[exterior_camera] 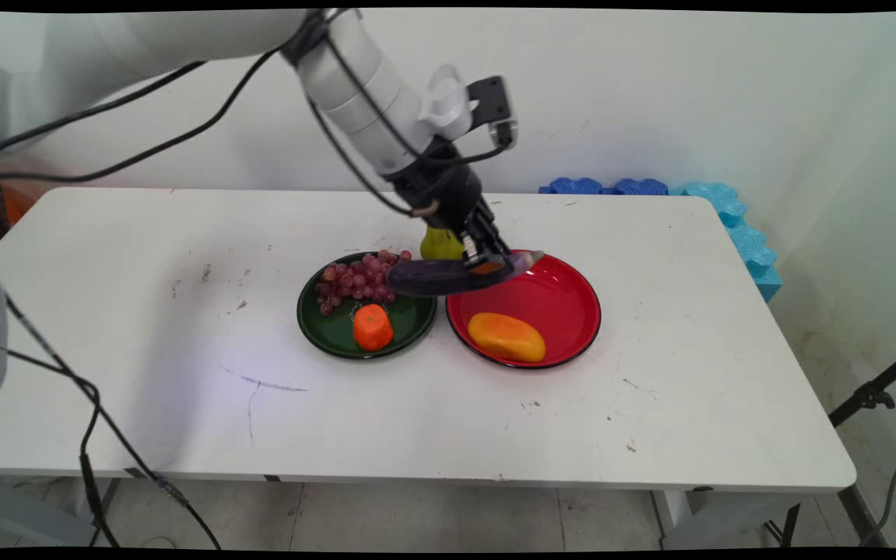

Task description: Place the picked object on the table

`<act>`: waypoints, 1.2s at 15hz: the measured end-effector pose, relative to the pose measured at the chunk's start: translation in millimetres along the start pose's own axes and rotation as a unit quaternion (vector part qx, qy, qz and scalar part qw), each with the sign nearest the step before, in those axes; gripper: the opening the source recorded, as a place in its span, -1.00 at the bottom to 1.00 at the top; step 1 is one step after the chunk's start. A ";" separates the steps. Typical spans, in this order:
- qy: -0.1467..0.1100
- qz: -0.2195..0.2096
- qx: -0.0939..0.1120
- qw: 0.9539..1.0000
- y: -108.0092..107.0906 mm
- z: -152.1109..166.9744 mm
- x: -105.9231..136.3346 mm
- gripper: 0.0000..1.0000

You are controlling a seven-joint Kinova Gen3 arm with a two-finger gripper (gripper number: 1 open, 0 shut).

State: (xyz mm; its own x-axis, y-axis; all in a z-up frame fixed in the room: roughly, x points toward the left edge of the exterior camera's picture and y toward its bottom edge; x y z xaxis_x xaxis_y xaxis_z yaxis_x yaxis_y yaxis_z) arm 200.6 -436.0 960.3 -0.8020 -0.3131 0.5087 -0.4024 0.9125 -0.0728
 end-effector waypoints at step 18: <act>-0.007 0.006 -0.040 0.999 91.6 67.5 -88.5 -1.00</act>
State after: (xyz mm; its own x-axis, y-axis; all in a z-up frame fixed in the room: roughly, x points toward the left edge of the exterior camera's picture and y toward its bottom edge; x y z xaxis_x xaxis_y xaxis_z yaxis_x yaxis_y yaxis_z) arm 204.9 -342.4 850.7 -0.8127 -0.3056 0.4961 -0.3571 0.9340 -0.0096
